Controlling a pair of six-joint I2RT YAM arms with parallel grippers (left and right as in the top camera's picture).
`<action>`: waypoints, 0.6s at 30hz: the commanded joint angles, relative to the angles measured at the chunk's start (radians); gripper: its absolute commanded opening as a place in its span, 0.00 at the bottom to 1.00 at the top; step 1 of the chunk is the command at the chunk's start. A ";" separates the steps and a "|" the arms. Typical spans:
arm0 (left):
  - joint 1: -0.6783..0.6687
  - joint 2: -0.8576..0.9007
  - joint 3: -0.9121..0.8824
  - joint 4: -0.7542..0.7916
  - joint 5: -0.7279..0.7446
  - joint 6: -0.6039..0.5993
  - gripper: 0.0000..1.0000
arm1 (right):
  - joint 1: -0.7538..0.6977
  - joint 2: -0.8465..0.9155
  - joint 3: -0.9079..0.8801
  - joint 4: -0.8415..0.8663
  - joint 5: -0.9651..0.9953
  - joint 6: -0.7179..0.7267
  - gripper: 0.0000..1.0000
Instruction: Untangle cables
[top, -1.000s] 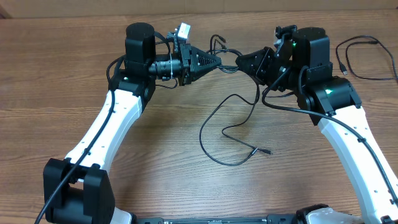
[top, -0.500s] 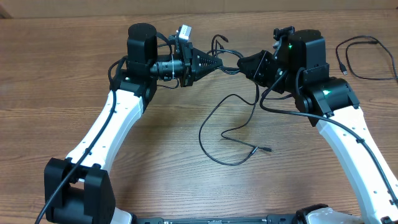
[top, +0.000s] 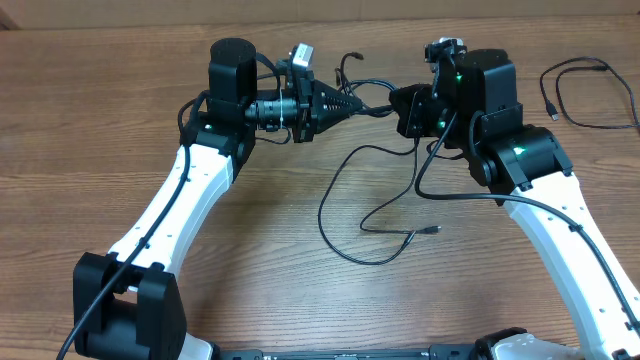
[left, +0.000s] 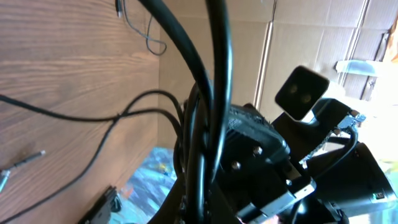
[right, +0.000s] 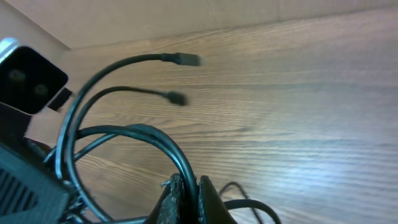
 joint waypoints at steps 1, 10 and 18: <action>0.051 -0.018 0.011 0.006 0.112 -0.045 0.04 | -0.037 -0.005 0.006 -0.004 0.238 -0.178 0.04; 0.068 -0.018 0.011 0.006 0.157 -0.050 0.04 | -0.037 -0.005 0.006 0.061 0.248 -0.357 0.04; 0.082 -0.018 0.011 0.006 0.182 -0.050 0.04 | -0.042 -0.005 0.006 0.070 0.266 -0.421 0.04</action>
